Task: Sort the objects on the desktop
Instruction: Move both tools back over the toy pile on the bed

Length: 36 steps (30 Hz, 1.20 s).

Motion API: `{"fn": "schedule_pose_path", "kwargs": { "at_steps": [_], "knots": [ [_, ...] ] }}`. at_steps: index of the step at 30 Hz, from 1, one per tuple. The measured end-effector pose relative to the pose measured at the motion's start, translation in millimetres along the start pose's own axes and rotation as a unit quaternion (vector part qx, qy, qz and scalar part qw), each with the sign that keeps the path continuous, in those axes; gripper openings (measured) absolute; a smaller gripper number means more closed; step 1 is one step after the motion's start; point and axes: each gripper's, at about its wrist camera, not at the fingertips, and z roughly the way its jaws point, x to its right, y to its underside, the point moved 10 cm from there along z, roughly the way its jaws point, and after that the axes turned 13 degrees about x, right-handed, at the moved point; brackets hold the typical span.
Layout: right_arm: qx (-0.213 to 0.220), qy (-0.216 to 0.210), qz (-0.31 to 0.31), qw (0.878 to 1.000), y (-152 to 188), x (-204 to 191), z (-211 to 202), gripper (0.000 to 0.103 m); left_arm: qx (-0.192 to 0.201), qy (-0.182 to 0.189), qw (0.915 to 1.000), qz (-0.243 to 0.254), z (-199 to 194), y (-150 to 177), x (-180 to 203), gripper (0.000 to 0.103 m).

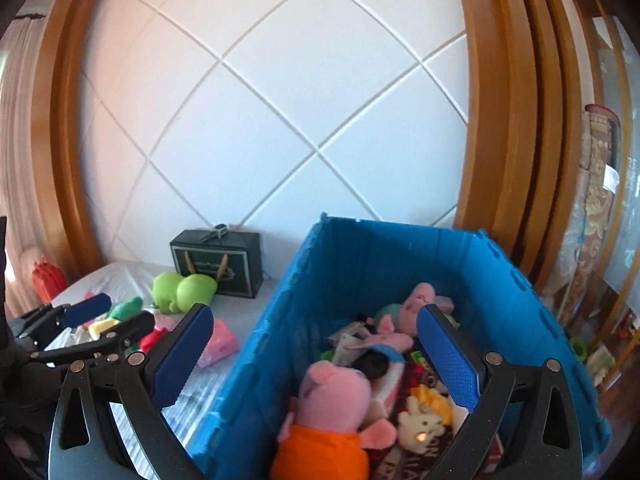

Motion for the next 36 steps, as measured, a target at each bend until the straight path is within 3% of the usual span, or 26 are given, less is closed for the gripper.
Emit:
{"fn": "schedule_pose_path", "kwargs": {
  "at_steps": [6, 7, 11, 15, 19, 23, 28, 36],
  "knots": [
    [-0.003, -0.028, -0.022, 0.999, 3, -92, 22, 0.103, -0.034, -0.046, 0.9982, -0.019, 13, 27, -100, 0.061],
    [-0.007, -0.020, -0.023, 1.000, 5, -105, 25, 0.103, -0.041, -0.056, 0.9974, -0.021, 16, 32, -119, 0.061],
    [-0.039, -0.052, -0.009, 0.998, 22, -157, 52, 0.103, -0.078, -0.080, 0.9929, -0.043, 31, 58, -193, 0.061],
    [-0.081, -0.048, 0.004, 0.996, 53, -185, 86, 0.103, -0.105, -0.106, 0.9877, -0.047, 46, 90, -265, 0.061],
    [-0.134, -0.045, 0.009, 0.990, 95, -198, 120, 0.103, -0.158, -0.136, 0.9760, -0.063, 69, 134, -316, 0.061],
    [-0.186, -0.040, 0.016, 0.982, 143, -205, 150, 0.103, -0.198, -0.136, 0.9680, -0.072, 93, 175, -332, 0.061],
    [-0.250, -0.031, 0.025, 0.967, 198, -202, 185, 0.103, -0.250, -0.114, 0.9581, -0.081, 134, 216, -325, 0.061],
    [-0.303, 0.006, 0.043, 0.952, 251, -172, 237, 0.103, -0.250, -0.087, 0.9630, -0.050, 219, 236, -308, 0.061]
  ]
}}
